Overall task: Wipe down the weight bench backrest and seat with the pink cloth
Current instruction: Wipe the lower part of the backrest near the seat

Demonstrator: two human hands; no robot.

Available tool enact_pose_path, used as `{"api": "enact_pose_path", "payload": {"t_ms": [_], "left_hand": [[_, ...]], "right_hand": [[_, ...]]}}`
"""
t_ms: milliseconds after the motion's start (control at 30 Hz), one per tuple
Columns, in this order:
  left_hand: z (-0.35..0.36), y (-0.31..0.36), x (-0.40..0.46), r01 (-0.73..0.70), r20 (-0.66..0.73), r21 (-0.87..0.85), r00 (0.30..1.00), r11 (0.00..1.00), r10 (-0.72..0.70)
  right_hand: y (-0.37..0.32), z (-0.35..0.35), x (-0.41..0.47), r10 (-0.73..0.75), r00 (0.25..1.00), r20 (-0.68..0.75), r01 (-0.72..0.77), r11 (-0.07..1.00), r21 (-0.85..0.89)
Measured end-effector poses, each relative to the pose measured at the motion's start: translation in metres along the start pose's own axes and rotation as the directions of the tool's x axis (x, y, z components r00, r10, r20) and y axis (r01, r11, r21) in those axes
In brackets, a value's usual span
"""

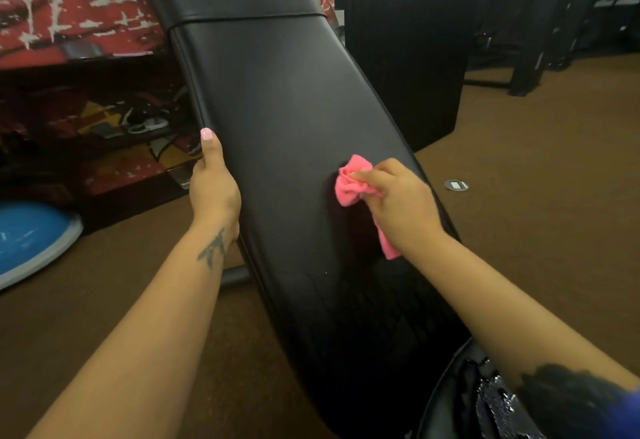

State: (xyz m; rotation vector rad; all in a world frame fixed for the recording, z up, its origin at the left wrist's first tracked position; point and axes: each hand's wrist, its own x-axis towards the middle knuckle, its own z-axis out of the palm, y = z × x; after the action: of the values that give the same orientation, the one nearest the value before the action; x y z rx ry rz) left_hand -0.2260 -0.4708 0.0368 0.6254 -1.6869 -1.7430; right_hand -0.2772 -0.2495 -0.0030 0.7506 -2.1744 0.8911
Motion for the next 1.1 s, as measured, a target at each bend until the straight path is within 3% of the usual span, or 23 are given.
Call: {"api": "enact_pose_path", "payload": {"t_ms": [167, 367, 567, 733, 833, 967, 1100], "left_hand": [[0.001, 0.001, 0.000, -0.007, -0.008, 0.004, 1.000, 1.000, 0.007], [0.001, 0.000, 0.000, 0.003, 0.001, 0.004, 1.000, 1.000, -0.003], [0.002, 0.001, -0.001, 0.001, -0.016, 0.012, 1.000, 1.000, -0.001], [0.002, 0.001, -0.001, 0.001, -0.014, 0.016, 1.000, 1.000, -0.001], [0.002, 0.001, -0.001, 0.000, -0.013, 0.013, 1.000, 1.000, 0.000], [0.002, 0.001, 0.000, 0.011, -0.015, -0.010, 1.000, 1.000, -0.011], [0.002, 0.001, 0.000, 0.005, -0.011, -0.021, 1.000, 1.000, -0.005]], "right_hand": [[-0.015, -0.004, -0.042, -0.172, 0.981, 0.093, 0.170, 0.985, 0.026], [0.027, -0.017, -0.051, -0.036, 0.994, 0.105, 0.040, 0.998, -0.040], [0.024, -0.010, -0.007, 0.072, 0.997, 0.000, -0.072, 0.990, -0.122], [0.008, -0.007, -0.034, -0.110, 0.992, 0.063, 0.112, 0.993, -0.032], [0.019, -0.014, -0.058, -0.129, 0.986, 0.106, 0.135, 0.990, -0.047], [0.043, -0.021, -0.061, -0.060, 0.994, 0.094, 0.067, 0.995, -0.079], [0.056, -0.019, -0.030, 0.091, 0.996, 0.005, -0.090, 0.989, -0.122]]}}
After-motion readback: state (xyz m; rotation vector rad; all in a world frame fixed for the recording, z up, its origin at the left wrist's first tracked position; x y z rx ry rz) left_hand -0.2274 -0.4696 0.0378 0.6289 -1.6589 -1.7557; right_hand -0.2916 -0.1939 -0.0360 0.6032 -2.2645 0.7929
